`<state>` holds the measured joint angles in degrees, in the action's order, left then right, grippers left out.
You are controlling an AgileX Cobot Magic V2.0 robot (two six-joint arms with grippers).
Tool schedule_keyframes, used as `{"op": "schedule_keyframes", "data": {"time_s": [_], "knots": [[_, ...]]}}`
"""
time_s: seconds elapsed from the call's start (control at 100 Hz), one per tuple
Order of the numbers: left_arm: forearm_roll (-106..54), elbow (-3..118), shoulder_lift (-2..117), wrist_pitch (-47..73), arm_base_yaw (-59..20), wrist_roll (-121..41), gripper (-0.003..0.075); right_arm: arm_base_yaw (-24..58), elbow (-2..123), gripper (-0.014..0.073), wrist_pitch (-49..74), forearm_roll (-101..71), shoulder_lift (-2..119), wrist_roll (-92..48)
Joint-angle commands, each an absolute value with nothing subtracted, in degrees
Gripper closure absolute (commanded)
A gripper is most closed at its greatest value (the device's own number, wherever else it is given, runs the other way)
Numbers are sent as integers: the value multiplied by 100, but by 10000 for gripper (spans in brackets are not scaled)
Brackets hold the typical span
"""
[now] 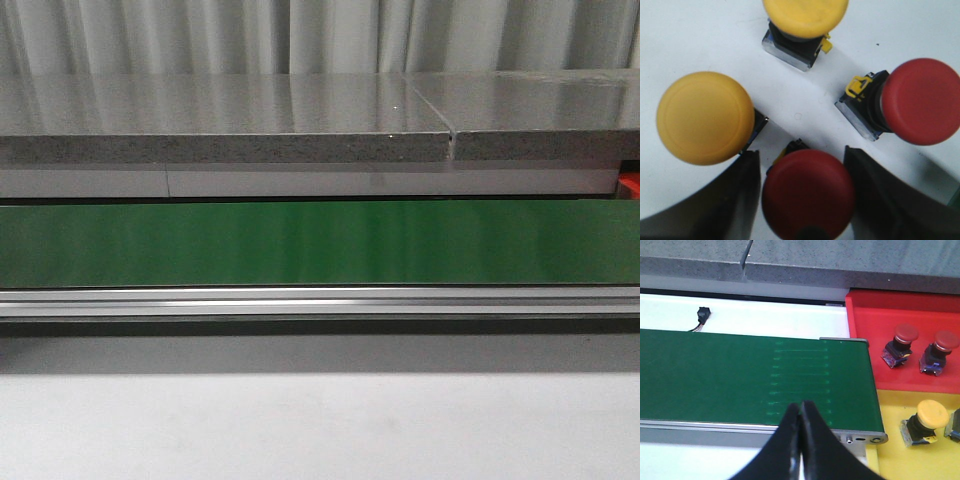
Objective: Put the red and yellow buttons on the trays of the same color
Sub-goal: 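Lower the left gripper onto a red push button and grasp it, then lower the red button onto the green belt and open the left gripper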
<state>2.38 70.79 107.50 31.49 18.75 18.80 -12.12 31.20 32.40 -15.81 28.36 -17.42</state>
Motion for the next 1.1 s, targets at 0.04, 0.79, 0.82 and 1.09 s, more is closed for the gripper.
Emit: {"op": "schedule_keyframes", "data": {"time_s": [0.04,0.79,0.82,1.09], "knots": [[217,7258,10493,2917,1895,1887,540,-1208,3271,661,2887,-1627,2836,-1813],[413,7244,8582,3794,935,1558,739,-1208,3271,661,2887,-1627,2836,-1813],[412,7234,8538,3838,884,1558,739,-1208,3271,661,2887,-1627,2836,-1813],[504,6638,8419,3611,377,1558,739,-1208,3271,661,2887,-1627,2836,-1813]]}}
